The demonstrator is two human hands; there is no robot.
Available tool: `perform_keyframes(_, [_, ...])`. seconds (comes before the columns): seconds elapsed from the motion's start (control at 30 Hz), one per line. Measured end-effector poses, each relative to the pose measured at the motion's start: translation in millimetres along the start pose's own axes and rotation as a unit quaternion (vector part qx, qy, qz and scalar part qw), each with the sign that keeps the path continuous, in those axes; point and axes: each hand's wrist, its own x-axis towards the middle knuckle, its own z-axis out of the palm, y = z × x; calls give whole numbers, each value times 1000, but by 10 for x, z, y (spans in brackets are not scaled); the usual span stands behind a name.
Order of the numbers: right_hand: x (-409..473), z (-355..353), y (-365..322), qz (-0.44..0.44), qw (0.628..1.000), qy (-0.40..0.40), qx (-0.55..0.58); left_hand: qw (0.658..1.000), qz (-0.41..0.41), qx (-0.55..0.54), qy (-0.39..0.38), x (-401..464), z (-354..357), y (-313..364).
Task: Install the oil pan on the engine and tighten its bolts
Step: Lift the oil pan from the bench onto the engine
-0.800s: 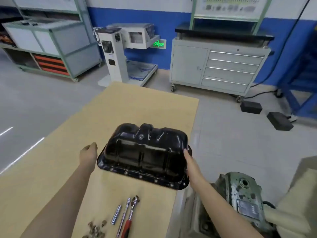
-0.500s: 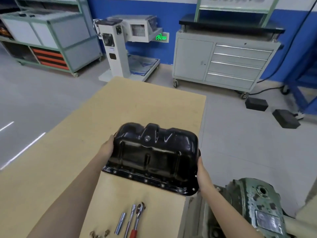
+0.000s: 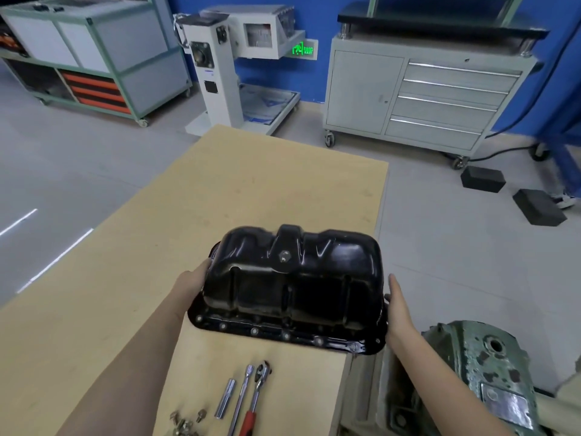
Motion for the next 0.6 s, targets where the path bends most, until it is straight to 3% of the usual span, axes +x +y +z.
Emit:
perform_keyframes(0.2, [-30, 3, 26, -5, 999, -19, -29, 995, -40, -56, -66, -228, -93, -24])
perform_keyframes(0.33, [-196, 32, -164, -19, 999, -12, -49, 980, 77, -127, -130, -499, -43, -42])
perform_keyframes(0.47, [-412, -16, -560, -56, 995, -3, -77, 970, 91, -197, -106, -768, -30, 41])
perform_keyframes(0.6, [-809, -269, -1144, -112, 990, -3, -85, 957, 152, -213, -125, -1222, 54, 566])
